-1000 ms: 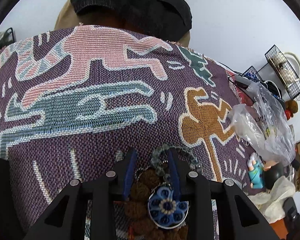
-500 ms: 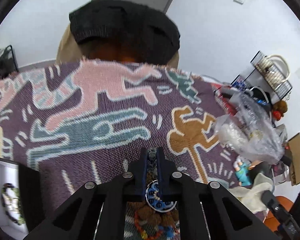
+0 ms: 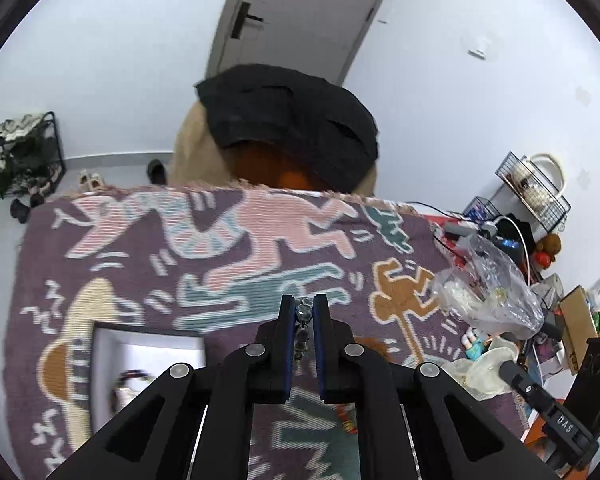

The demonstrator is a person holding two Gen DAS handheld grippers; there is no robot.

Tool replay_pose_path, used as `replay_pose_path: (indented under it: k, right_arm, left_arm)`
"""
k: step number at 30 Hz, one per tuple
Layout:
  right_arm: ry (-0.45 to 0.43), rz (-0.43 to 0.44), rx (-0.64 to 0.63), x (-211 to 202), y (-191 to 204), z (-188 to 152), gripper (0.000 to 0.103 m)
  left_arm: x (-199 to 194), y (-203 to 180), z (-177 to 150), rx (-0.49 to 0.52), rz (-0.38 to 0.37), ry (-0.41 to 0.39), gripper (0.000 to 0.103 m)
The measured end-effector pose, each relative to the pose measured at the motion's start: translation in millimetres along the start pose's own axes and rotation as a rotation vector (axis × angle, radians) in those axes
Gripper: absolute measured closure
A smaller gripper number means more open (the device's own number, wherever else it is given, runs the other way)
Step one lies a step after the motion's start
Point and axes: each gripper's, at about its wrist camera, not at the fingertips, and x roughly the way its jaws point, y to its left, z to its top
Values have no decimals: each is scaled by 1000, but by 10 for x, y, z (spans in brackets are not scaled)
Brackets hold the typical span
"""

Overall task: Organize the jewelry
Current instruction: 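Carry the grey-green bracelet into the box and open the left gripper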

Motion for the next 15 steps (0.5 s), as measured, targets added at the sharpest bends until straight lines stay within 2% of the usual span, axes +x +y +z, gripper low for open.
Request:
replay_pose_path:
  k: [8,15]
  right_arm:
    - [28,33,-51,189,404,-72,100]
    - [64,47,-78,368,635,-176,100]
  left_arm:
    - [-369,535,-92,-45,41,-26,94]
    - [-341,771,-223,-62,53,13,94]
